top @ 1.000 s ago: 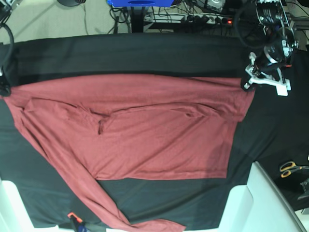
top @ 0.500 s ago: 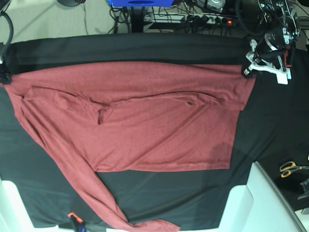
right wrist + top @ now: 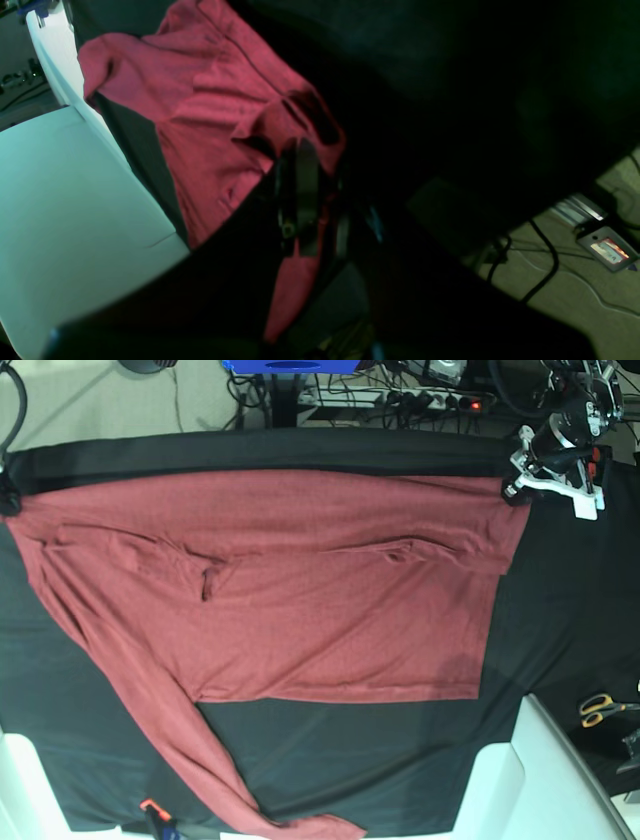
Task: Fold the T-shirt properly
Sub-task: 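Pull both shoulder corners apart and away from the hem to stretch the shirt, then release both corners and raise both grippers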
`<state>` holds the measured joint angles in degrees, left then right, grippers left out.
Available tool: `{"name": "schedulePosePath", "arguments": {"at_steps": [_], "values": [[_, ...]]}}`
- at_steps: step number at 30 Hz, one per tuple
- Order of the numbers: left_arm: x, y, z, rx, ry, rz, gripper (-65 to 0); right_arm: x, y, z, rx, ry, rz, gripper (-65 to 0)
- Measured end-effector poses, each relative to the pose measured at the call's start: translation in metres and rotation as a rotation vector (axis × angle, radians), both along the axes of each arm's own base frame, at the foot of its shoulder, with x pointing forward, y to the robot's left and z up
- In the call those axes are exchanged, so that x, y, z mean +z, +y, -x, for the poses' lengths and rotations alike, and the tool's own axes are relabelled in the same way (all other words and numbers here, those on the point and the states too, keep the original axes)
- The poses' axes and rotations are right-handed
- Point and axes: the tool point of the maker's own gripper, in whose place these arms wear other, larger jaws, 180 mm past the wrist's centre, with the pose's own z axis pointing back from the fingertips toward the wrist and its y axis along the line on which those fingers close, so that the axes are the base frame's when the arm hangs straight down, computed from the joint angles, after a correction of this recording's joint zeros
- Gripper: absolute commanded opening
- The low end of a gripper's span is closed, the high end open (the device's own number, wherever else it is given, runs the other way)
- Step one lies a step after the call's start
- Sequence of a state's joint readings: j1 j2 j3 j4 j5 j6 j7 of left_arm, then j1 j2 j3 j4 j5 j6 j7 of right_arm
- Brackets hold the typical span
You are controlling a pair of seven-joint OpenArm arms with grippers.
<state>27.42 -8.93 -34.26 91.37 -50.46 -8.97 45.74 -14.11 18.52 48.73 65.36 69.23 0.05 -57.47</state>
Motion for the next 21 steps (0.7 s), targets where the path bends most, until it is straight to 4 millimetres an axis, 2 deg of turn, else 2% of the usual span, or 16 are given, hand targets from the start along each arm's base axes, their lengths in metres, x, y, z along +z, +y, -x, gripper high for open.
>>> {"name": "schedulePosePath", "arguments": {"at_steps": [5, 15, 21], "values": [[-0.002, 0.01, 0.013, 0.02, 0.026, -0.022, -65.0, -0.01, 0.009, 0.014, -0.006, 0.029, -0.017, -64.8], [-0.005, 0.01, 0.02, 0.019, 0.041, -0.021, -65.0, -0.018, 0.019, 0.021, -0.02, 0.038, -0.038, -64.8], [-0.005, 0.01, 0.022, 0.019, 0.046, -0.022, -65.0, -0.021, 0.011, 0.043, -0.078, 0.058, -0.038, -64.8]]}}
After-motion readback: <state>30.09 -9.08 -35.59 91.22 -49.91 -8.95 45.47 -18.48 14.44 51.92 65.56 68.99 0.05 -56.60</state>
